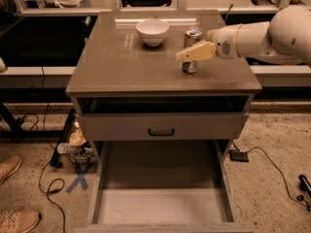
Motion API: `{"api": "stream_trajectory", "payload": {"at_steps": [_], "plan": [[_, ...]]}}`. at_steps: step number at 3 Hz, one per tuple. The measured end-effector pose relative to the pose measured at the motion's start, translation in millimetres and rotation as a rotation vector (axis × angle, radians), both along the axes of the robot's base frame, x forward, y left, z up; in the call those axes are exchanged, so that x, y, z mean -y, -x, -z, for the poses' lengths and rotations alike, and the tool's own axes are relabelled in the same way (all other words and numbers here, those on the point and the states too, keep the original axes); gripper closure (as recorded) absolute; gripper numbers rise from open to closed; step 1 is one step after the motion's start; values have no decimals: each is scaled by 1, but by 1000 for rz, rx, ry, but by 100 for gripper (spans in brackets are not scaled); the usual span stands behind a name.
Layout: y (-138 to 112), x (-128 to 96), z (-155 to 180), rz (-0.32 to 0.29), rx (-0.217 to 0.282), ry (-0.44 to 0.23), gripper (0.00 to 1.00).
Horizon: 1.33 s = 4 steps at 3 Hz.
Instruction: Place redbull can into middle drawer
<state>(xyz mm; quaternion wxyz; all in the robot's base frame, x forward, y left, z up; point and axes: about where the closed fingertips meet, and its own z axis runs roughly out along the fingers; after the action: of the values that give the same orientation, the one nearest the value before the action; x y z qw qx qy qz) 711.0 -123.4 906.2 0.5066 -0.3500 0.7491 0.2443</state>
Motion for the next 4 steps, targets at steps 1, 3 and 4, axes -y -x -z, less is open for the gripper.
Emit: {"api": "stream_trajectory", "payload": {"at_steps": [1, 3, 4], "plan": [[-8, -11, 4, -9, -6, -44, 22], [-12, -24, 4, -35, -10, -89, 69], [29, 0, -12, -64, 8, -74, 99]]}}
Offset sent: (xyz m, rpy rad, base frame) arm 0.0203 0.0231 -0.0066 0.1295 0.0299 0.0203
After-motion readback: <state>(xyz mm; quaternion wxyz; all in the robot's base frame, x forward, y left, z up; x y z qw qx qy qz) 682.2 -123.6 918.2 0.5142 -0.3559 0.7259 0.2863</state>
